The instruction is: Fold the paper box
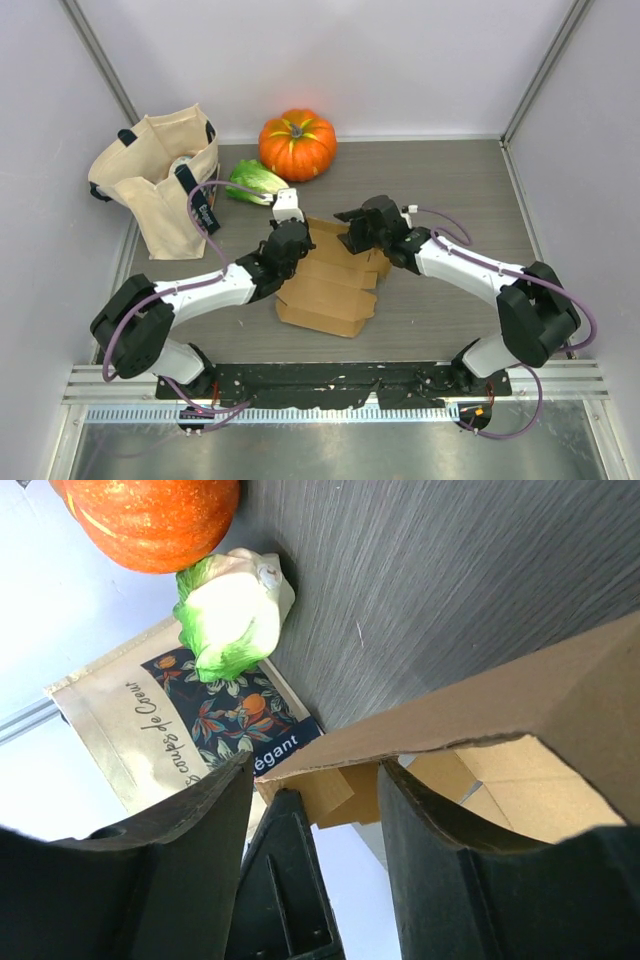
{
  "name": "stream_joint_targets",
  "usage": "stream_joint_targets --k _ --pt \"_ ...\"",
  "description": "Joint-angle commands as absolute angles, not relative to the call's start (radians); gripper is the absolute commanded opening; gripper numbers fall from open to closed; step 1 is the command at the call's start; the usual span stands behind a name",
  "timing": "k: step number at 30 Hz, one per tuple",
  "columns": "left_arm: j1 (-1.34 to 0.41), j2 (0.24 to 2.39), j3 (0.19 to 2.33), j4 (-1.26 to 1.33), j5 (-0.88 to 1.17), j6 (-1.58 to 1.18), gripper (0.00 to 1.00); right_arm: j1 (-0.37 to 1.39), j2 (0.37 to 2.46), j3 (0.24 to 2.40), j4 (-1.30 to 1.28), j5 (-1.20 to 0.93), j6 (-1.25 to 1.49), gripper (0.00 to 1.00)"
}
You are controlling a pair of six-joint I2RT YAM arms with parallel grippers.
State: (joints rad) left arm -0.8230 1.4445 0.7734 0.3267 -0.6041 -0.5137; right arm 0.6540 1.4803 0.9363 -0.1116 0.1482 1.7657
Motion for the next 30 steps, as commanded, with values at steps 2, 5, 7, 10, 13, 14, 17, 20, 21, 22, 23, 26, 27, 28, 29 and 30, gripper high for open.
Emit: stream_joint_targets --k 2,5,7,10,13,14,17,20,21,22,23,26,27,28,29,30 --pt "-0.839 1.396 0.755 0.437 -0.655 -0.489 0.0 0.666 1.497 0.945 -0.071 0.192 1.842 0.56" --pt "-0.844 1.391 0.732 0.471 -0.646 -0.474 0.0 0.666 1.519 0.95 -0.063 0.192 1.847 0.54" --pt "-0.845 1.384 0.715 0.497 -0.634 -0.463 0.0 0.666 1.529 0.953 -0.061 0.195 1.845 0.54" --pt "-0.847 1.37 0.687 0.541 -0.609 -0.445 0.0 0.667 1.54 0.951 -0.06 0.192 1.845 0.53" --pt "-0.85 1.362 0.657 0.597 -0.571 -0.408 0.0 0.666 1.555 0.96 -0.07 0.187 1.838 0.54" --pt "-0.85 1.359 0.652 0.606 -0.558 -0.394 0.0 0.666 1.565 0.972 -0.08 0.189 1.832 0.55" --pt "-0.85 1.351 0.64 0.626 -0.542 -0.38 0.0 0.666 1.574 0.982 -0.095 0.187 1.822 0.46" --pt "-0.85 1.35 0.632 0.63 -0.528 -0.382 0.0 0.664 1.572 0.977 -0.094 0.195 1.818 0.35" --pt "-0.851 1.35 0.632 0.63 -0.525 -0.382 0.0 0.666 1.566 0.974 -0.092 0.198 1.813 0.31" --pt "-0.851 1.347 0.634 0.629 -0.522 -0.385 0.0 0.666 1.563 0.974 -0.094 0.201 1.809 0.28" --pt "-0.85 1.342 0.635 0.603 -0.517 -0.393 0.01 0.666 1.56 0.971 -0.095 0.206 1.807 0.23" --pt "-0.85 1.303 0.663 0.476 -0.491 -0.434 0.21 0.666 1.545 0.957 -0.086 0.212 1.787 0.15" --pt "-0.848 1.289 0.673 0.445 -0.488 -0.454 0.29 0.666 1.542 0.953 -0.08 0.212 1.784 0.13" --pt "-0.85 1.267 0.675 0.414 -0.468 -0.459 0.37 0.666 1.533 0.95 -0.077 0.213 1.766 0.13" --pt "-0.85 1.223 0.673 0.363 -0.453 -0.46 0.48 0.664 1.528 0.945 -0.075 0.213 1.757 0.12" --pt "-0.848 1.192 0.657 0.345 -0.443 -0.46 0.53 0.664 1.523 0.942 -0.074 0.219 1.741 0.11"
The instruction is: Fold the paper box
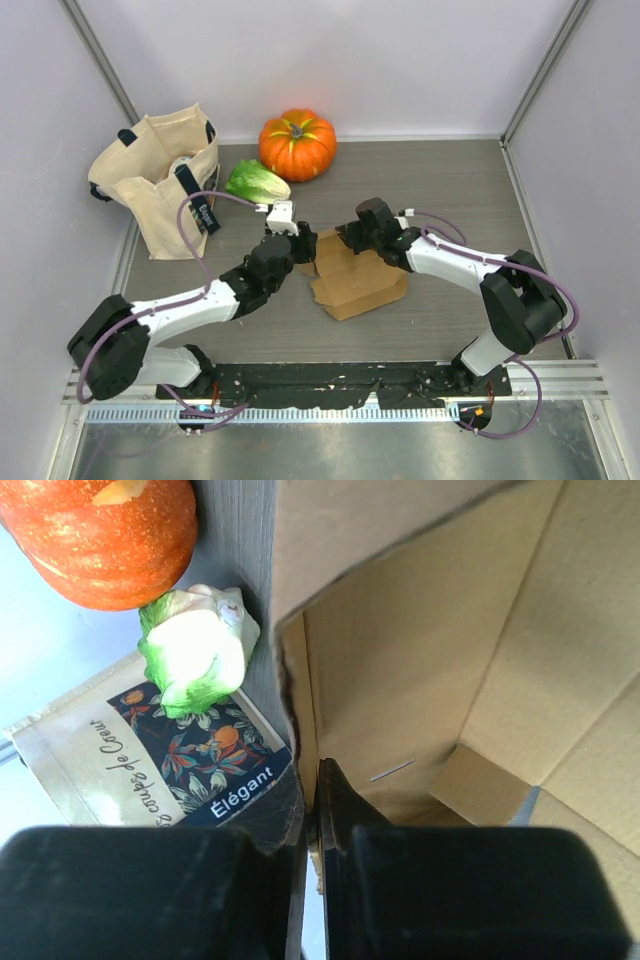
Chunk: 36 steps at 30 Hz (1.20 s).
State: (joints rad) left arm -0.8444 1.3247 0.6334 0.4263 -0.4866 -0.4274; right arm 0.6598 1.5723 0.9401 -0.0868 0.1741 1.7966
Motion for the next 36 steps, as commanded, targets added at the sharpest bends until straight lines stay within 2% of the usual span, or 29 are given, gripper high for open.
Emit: stream_joint_targets --k 1,2,5,10,12,14,16,20,24,31,36 --pt "-0.847 1.165 0.643 0.336 -0.433 -0.466 0.56 0.664 1.516 0.94 -0.071 0.222 1.73 0.11" --pt "-0.844 1.135 0.629 0.303 -0.425 -0.474 0.63 0.664 1.513 0.931 -0.066 0.225 1.701 0.11" --pt "-0.824 1.02 0.6 0.185 -0.448 -0.524 0.67 0.663 1.5 0.904 -0.022 0.224 1.666 0.11" --pt "-0.733 0.924 0.555 0.048 -0.45 -0.641 0.66 0.652 1.519 0.867 0.106 0.178 1.605 0.11" --pt "-0.652 0.945 0.549 0.022 -0.369 -0.69 0.61 0.647 1.529 0.853 0.152 0.155 1.591 0.12" --pt "-0.585 1.009 0.56 0.005 -0.312 -0.716 0.57 0.649 1.529 0.838 0.176 0.146 1.582 0.08" --pt "-0.565 1.082 0.569 0.006 -0.264 -0.727 0.58 0.647 1.528 0.833 0.192 0.15 1.566 0.07" --pt "-0.564 1.21 0.615 0.038 -0.197 -0.703 0.57 0.64 1.525 0.818 0.196 0.155 1.575 0.07" --pt "-0.566 1.324 0.664 0.083 -0.062 -0.65 0.51 0.64 1.529 0.816 0.199 0.155 1.595 0.07" --pt "-0.624 1.336 0.615 0.251 -0.005 -0.603 0.5 0.638 1.531 0.808 0.221 0.144 1.621 0.07" --pt "-0.635 1.374 0.626 0.258 0.026 -0.568 0.47 0.638 1.506 0.784 0.27 0.155 1.488 0.08"
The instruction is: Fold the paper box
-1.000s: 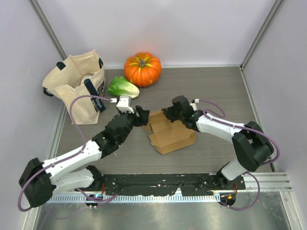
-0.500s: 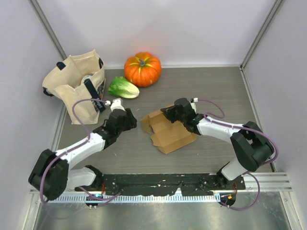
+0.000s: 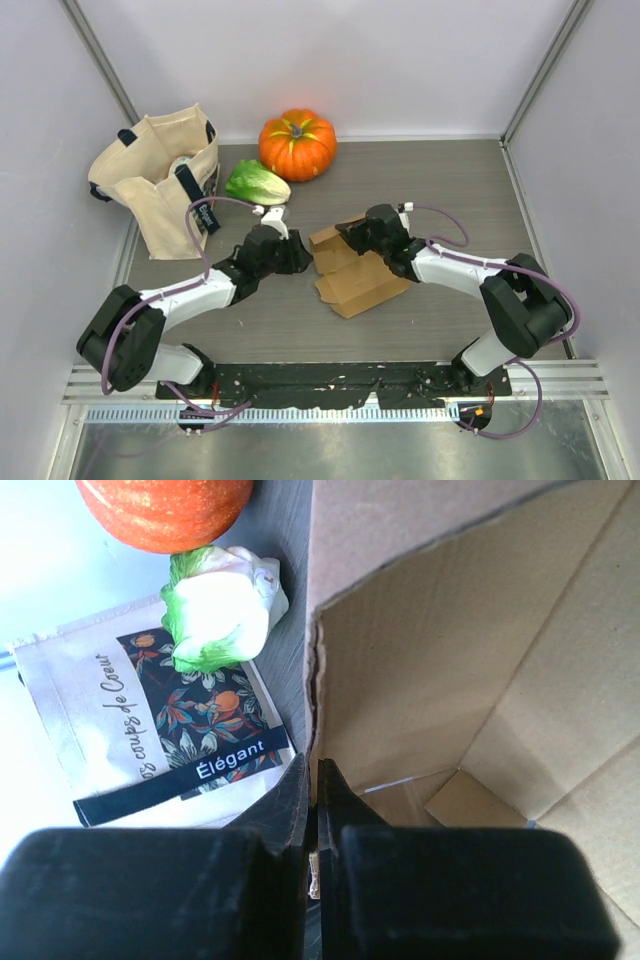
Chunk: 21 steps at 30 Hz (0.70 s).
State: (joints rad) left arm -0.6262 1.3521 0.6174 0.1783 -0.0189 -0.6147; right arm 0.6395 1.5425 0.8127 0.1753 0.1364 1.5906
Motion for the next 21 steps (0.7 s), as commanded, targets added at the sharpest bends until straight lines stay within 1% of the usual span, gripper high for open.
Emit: stream_joint_targets --k 1,5,8,14,21 --pt "-0.643 1.379 0.624 0.267 0.025 -0.565 0.48 0.638 1.503 0.753 0.297 0.158 1.471 0.08" --pt "-0.682 1.384 0.614 0.293 0.008 -0.549 0.47 0.638 1.496 0.701 0.383 0.158 1.44 0.08" --pt "-0.727 1.384 0.601 0.305 -0.074 -0.54 0.47 0.638 1.496 0.643 0.493 0.156 1.421 0.08" --pt "-0.767 1.373 0.555 0.348 -0.13 -0.548 0.47 0.638 1.5 0.611 0.561 0.156 1.359 0.08" --pt "-0.787 1.306 0.492 0.402 -0.144 -0.574 0.55 0.637 1.494 0.554 0.675 0.137 1.365 0.08"
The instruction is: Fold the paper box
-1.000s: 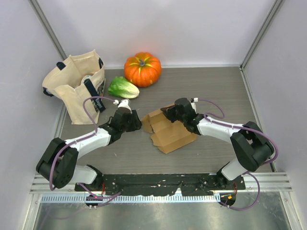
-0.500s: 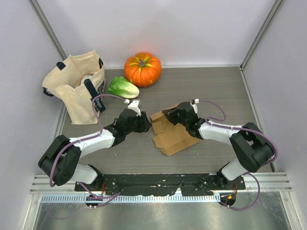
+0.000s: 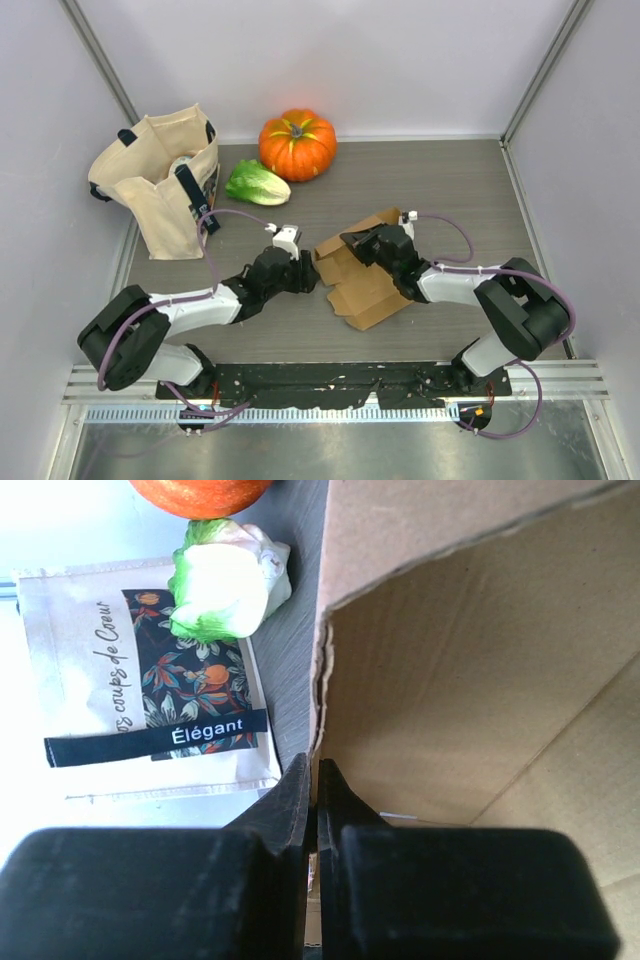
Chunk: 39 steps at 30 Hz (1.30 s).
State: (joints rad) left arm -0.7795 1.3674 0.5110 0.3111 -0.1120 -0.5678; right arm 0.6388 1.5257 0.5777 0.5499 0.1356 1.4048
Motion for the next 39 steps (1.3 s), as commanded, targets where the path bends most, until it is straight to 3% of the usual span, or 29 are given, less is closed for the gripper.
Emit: stream_joint_targets --k 1,14,25,29,35,39 --pt "-0.787 1.298 0.494 0.396 -0.146 -0.574 0.55 0.637 1.494 0.554 0.696 0.123 1.365 0.08" --pt "-0.775 1.318 0.572 0.316 -0.218 -0.546 0.55 0.624 1.574 0.566 0.883 0.061 1.451 0.08" --pt "-0.781 1.427 0.626 0.37 -0.229 -0.5 0.43 0.617 1.715 0.512 1.009 0.047 1.499 0.07" --pt "-0.799 1.433 0.621 0.385 -0.236 -0.497 0.43 0.615 1.71 0.506 1.006 0.048 1.477 0.07" --pt "-0.822 1.448 0.621 0.388 -0.291 -0.505 0.52 0.614 1.687 0.497 0.996 0.052 1.456 0.08" --pt "-0.86 1.492 0.663 0.403 -0.371 -0.476 0.49 0.612 1.687 0.486 1.002 0.058 1.476 0.07"
